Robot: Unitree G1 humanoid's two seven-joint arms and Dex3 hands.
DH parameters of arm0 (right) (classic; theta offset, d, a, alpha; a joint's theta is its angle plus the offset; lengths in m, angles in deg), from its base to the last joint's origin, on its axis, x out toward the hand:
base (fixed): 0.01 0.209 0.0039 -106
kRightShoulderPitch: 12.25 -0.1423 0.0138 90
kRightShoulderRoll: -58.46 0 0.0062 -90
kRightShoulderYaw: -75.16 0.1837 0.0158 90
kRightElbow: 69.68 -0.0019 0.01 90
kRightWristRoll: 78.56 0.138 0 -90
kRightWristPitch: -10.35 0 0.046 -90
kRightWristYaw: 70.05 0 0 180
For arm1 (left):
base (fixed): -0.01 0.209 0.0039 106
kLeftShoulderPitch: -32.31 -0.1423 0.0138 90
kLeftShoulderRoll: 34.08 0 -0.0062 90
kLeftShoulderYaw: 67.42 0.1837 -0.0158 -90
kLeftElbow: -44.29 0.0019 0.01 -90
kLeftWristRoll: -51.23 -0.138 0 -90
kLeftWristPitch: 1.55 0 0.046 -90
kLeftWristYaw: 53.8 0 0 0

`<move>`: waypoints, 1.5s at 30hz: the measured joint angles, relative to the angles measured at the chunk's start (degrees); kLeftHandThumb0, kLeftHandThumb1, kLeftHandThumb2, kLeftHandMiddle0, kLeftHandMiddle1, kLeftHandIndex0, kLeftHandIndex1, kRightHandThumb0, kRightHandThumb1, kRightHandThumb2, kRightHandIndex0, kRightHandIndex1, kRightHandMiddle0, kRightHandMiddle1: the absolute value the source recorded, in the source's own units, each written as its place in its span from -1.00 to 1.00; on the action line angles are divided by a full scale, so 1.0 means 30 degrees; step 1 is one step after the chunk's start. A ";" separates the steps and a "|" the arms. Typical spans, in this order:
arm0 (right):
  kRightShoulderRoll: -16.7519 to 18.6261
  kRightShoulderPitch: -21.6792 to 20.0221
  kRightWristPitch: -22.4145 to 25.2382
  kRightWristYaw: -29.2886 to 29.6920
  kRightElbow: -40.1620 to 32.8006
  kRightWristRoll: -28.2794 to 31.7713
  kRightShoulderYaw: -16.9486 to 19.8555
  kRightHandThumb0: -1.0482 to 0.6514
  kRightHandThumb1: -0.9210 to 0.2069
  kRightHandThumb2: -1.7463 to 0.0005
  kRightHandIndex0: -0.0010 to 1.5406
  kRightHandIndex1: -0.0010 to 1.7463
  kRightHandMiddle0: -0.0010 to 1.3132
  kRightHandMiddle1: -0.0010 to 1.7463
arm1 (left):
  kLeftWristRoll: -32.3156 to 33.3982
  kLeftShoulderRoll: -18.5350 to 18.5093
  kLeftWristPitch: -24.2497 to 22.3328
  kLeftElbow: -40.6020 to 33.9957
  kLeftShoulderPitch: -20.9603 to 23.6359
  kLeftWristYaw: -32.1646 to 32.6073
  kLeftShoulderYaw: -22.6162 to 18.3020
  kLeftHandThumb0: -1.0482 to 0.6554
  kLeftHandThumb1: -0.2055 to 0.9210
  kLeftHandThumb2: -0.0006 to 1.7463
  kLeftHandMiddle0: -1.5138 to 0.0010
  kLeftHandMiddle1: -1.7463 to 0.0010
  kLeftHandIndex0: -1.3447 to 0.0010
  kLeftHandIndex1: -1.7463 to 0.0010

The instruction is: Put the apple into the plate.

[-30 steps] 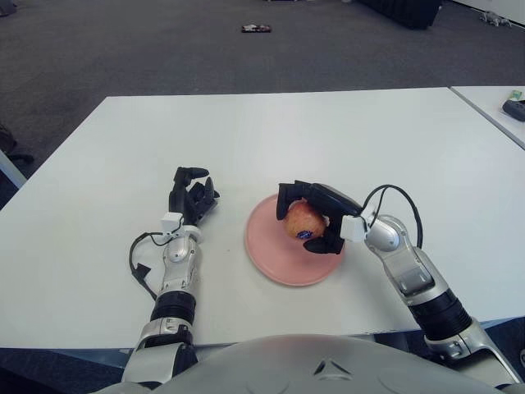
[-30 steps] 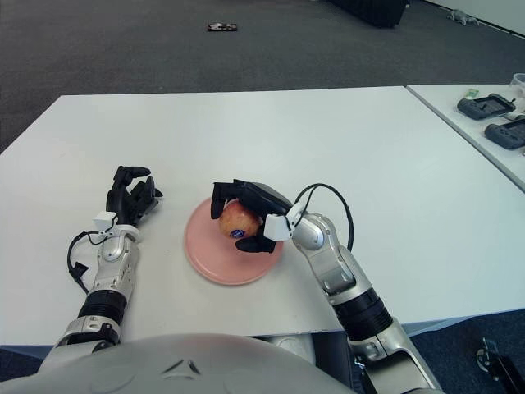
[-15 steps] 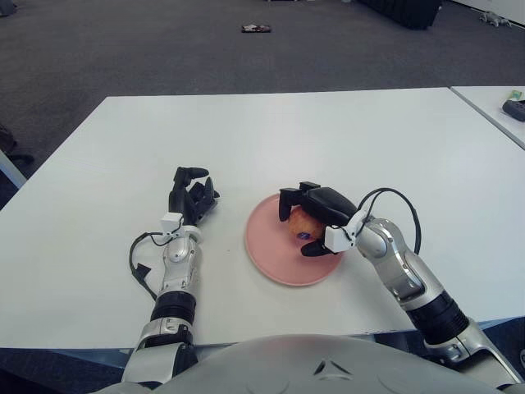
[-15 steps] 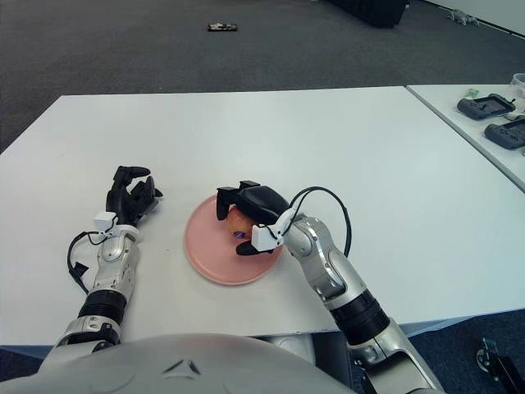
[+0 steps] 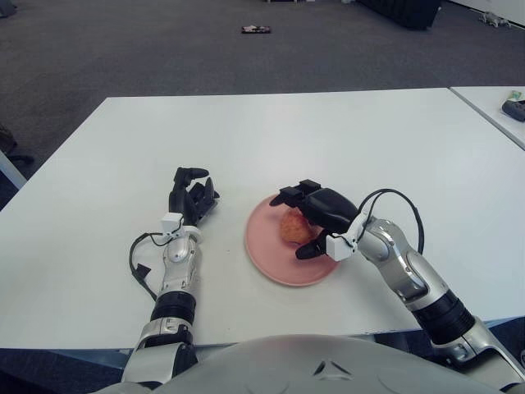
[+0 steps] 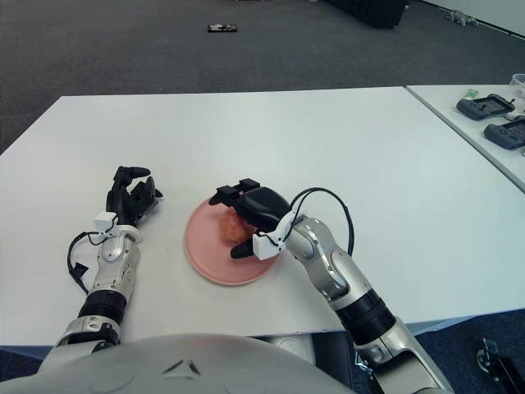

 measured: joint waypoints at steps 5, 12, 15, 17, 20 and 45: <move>0.0099 0.0059 0.0061 0.0329 -0.0147 -0.0204 0.0000 -0.77 -0.59 0.48 -1.00 -1.00 -1.00 -1.00 | 0.0069 0.0006 -0.0095 -0.0056 -0.0005 -0.0016 -0.0004 -0.21 0.68 -0.10 0.05 -1.00 0.55 -1.00; 0.0204 0.0154 0.0262 0.0590 -0.0209 -0.0553 0.0002 -0.90 -0.78 0.68 -1.00 -1.00 -1.00 -1.00 | 0.0099 0.0025 -0.0159 -0.0086 -0.0009 -0.0025 -0.0012 -0.21 0.68 -0.11 0.04 -1.00 0.55 -1.00; 0.0292 0.0195 0.0315 0.0681 -0.0237 -0.0553 0.0003 -0.93 -0.84 0.74 -1.00 -1.00 -1.00 -1.00 | 0.0098 0.0040 -0.0153 -0.0087 -0.0011 -0.0025 -0.0011 -0.21 0.68 -0.11 0.03 -1.00 0.55 -1.00; 0.0360 0.0254 0.0402 0.0722 -0.0347 -0.0539 0.0023 -0.94 -0.86 0.77 -1.00 -1.00 -1.00 -1.00 | 0.0100 0.0049 -0.0141 -0.0087 -0.0012 -0.0028 -0.0011 -0.21 0.68 -0.10 0.02 -1.00 0.55 -1.00; 0.0450 0.0338 0.0535 0.0750 -0.0599 -0.0498 0.0085 -0.95 -0.87 0.79 -1.00 -1.00 -1.00 -1.00 | 0.0101 0.0063 -0.0119 -0.0086 -0.0014 -0.0043 -0.0013 -0.21 0.68 -0.10 0.02 -1.00 0.55 -1.00; 0.2718 0.2006 -0.0677 0.2496 -0.1330 0.7612 0.4370 -0.99 -1.00 0.14 -1.00 -1.00 -1.00 -1.00 | -0.0152 0.0004 -0.0029 -0.0005 -0.0010 0.0235 0.0033 -0.21 0.66 -0.08 0.04 -1.00 0.54 -1.00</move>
